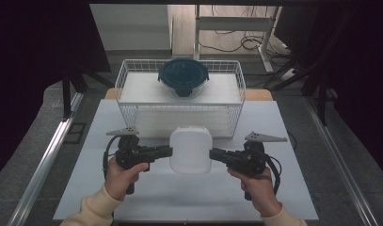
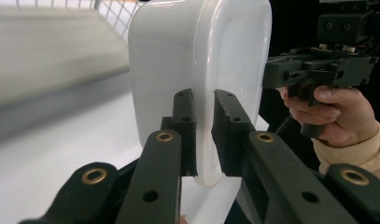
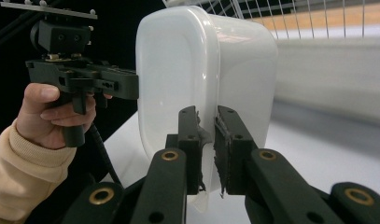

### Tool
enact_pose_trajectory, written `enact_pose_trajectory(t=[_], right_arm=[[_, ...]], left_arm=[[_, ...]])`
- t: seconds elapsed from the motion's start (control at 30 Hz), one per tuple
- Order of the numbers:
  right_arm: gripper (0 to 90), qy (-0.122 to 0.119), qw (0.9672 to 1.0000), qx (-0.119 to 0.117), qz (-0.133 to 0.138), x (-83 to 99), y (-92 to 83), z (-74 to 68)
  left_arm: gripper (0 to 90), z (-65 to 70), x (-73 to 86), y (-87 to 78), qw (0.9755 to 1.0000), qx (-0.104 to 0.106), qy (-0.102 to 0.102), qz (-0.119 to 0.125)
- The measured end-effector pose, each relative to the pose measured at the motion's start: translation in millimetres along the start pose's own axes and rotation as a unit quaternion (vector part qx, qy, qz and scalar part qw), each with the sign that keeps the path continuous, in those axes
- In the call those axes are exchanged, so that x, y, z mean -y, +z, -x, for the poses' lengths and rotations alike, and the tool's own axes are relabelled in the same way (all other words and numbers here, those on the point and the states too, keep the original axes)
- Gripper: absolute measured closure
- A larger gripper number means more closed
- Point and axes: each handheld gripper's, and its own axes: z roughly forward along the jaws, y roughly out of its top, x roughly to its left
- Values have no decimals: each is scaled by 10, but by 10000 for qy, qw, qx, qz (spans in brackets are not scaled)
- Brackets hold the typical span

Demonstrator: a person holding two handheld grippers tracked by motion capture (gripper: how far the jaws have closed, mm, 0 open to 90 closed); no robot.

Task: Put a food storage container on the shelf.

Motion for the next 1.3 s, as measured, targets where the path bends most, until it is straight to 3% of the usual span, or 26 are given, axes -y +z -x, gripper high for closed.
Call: enact_pose_trajectory(t=[0.23, 0.77, 1.3], right_arm=[[809, -201, 9997, -10, 102, -327, -2, -114], [810, -546, 9980, -75, 313, -1165, 45, -319], [809, -617, 9973, -106, 374, -1661, 84, -326]], left_arm=[[800, 74, -316, -140, 9997, -112, 183, 104], [793, 94, -1088, -419, 9987, -168, 293, 380], [791, 78, -1590, -501, 9986, -229, 316, 369]])
